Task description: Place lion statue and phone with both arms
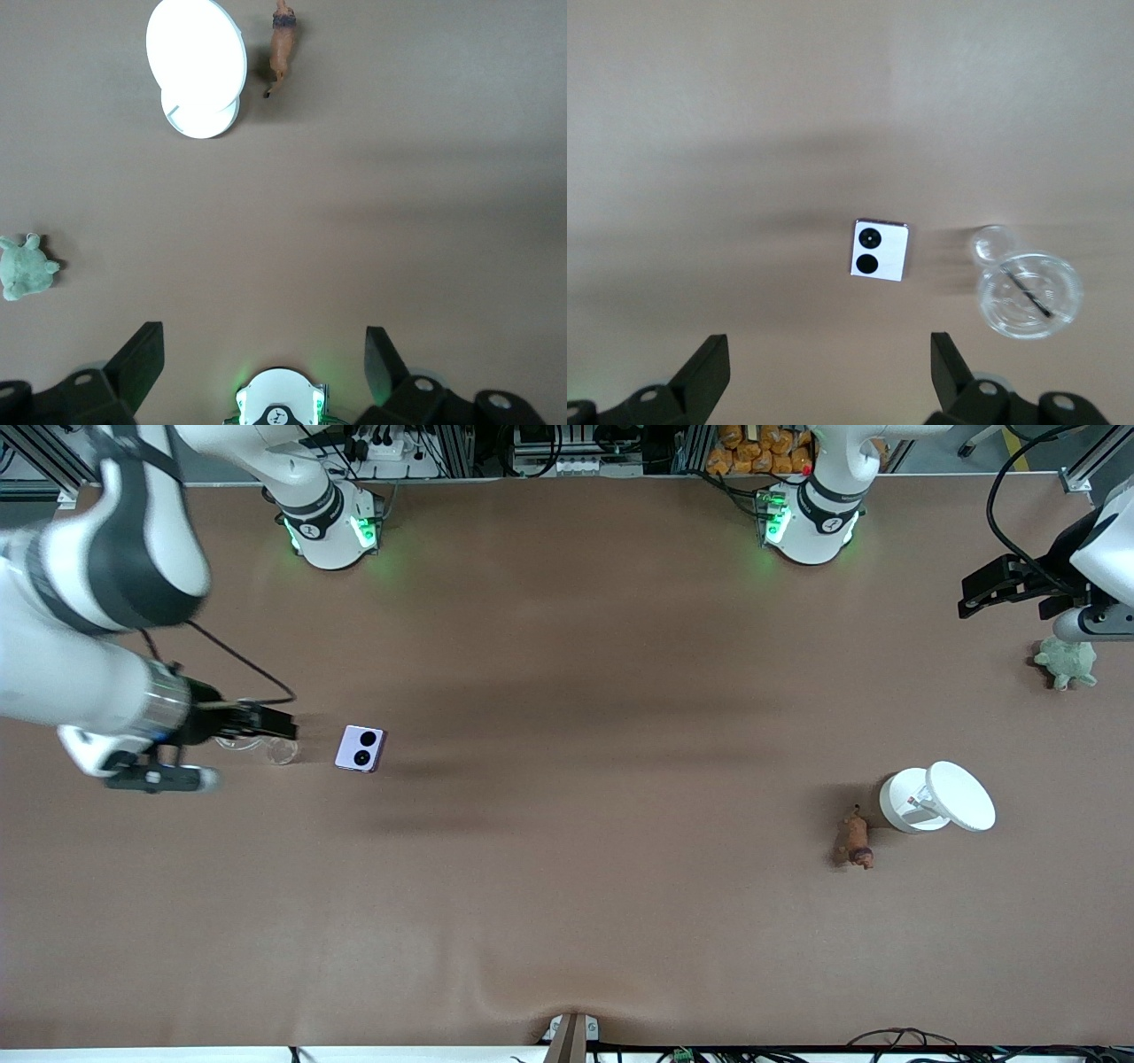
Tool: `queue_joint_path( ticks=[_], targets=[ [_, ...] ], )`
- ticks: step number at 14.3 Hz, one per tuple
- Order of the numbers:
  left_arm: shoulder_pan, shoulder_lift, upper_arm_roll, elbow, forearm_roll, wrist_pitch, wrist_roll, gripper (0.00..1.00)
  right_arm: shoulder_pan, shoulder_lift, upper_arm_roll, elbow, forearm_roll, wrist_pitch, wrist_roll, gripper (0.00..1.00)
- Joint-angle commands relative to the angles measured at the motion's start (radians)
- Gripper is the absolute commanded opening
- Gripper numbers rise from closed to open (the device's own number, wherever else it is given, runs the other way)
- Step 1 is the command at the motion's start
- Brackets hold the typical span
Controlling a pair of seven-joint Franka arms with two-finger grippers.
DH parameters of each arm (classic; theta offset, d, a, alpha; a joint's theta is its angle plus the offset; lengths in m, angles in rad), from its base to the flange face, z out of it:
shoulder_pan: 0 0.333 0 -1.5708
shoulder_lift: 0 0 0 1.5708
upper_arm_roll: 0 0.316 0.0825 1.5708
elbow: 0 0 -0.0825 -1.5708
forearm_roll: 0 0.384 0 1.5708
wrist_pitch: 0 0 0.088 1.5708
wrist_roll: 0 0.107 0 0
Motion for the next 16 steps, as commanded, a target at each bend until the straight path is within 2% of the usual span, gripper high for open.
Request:
queue_joint_path(
  ticks=[1,3,5,8,10,13,16],
  targets=[
    [0.006,0.003,-0.006,0.010,-0.017,0.011,0.006,1.00,-0.049,0.042,0.014,0.230,-0.069,-0.161,-0.008,1.00],
    [0.006,0.002,-0.006,0.008,0.001,0.016,0.007,1.00,-0.095,0.044,0.014,0.319,-0.071,-0.204,-0.008,1.00],
    [0.004,0.006,-0.006,0.002,0.003,0.048,0.007,1.00,-0.111,0.032,0.011,0.329,-0.072,-0.215,-0.008,1.00],
    [0.001,0.006,-0.008,0.000,0.003,0.095,0.019,1.00,-0.160,0.022,0.013,0.347,-0.072,-0.323,-0.008,1.00],
    [0.007,0.011,-0.008,-0.004,0.003,0.119,0.064,1.00,-0.160,-0.039,0.016,0.326,-0.106,-0.341,0.005,1.00],
    [0.010,0.019,-0.006,-0.001,0.006,0.119,0.075,1.00,-0.160,-0.135,0.016,0.193,-0.140,-0.296,0.006,1.00],
    [0.009,0.023,-0.008,0.002,0.008,0.116,0.067,1.00,-0.167,-0.293,0.016,-0.040,-0.140,-0.166,0.015,1.00]
  ],
)
